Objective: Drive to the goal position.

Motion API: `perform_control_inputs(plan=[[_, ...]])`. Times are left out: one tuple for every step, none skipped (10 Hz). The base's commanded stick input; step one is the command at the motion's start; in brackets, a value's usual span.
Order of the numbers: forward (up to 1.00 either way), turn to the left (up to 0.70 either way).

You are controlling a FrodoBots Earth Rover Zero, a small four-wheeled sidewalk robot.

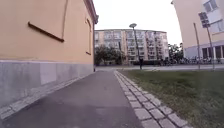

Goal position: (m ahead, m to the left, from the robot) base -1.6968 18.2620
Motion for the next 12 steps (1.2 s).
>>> perform_control_inputs(plan=[[0.45, 0.00], [0.45, 0.00], [0.45, 0.00], [0.45, 0.00], [0.45, 0.00], [0.45, 0.00], [0.45, 0.00], [0.45, 0.00], [0.45, 0.00], [0.45, 0.00], [0.45, 0.00], [0.45, 0.00]])
